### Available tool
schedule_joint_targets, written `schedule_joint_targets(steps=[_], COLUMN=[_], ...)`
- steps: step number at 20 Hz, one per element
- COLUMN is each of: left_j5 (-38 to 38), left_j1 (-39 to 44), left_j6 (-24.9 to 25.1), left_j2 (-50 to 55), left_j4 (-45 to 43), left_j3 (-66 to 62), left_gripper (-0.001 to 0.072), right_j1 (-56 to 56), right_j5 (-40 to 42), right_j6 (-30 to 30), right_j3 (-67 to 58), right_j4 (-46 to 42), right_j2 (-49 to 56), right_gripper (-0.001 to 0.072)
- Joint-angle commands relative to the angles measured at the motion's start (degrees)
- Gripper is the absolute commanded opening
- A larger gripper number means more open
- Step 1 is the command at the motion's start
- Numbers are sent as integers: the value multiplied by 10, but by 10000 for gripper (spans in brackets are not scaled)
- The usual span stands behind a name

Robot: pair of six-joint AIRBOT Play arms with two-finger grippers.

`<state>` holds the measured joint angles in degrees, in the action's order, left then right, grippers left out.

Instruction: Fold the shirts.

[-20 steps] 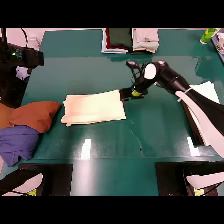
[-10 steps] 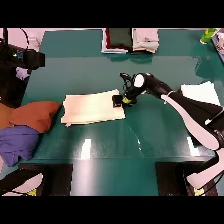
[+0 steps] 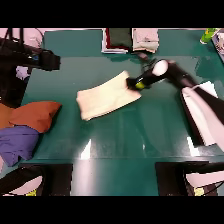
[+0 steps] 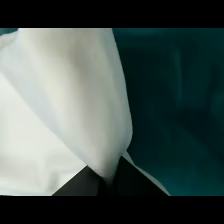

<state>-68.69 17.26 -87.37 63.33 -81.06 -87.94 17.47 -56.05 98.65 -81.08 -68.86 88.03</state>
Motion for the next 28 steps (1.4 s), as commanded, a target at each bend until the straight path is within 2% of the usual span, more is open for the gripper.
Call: schedule_joint_targets(steps=[1, 7, 11, 16, 21, 24, 28], left_j5=[26, 60, 68, 67, 60, 47, 28], left_j1=[51, 73, 73, 73, 73, 73, 73], left_j6=[-1, -9, -12, -12, -11, -11, -11], left_j2=[0, 0, 0, 0, 0, 0, 0], left_j4=[0, 10, 10, 12, 12, 14, 14], left_j3=[0, 0, 0, 0, 0, 0, 0], left_gripper=[26, 26, 26, 26, 27, 27, 27], right_j1=[-123, -352, -428, -464, -464, -468, -468], right_j5=[-17, -38, -57, -56, -82, -117, -205], right_j6=[-2, -28, -43, -55, -57, -57, -58], right_j3=[0, 0, 0, -12, -144, -213, -261], right_j4=[-43, -43, -42, 4, -1, -19, -63], right_j2=[-80, -140, -135, -135, -136, -136, -140], right_gripper=[15, 15, 15, 15, 15, 15, 15])
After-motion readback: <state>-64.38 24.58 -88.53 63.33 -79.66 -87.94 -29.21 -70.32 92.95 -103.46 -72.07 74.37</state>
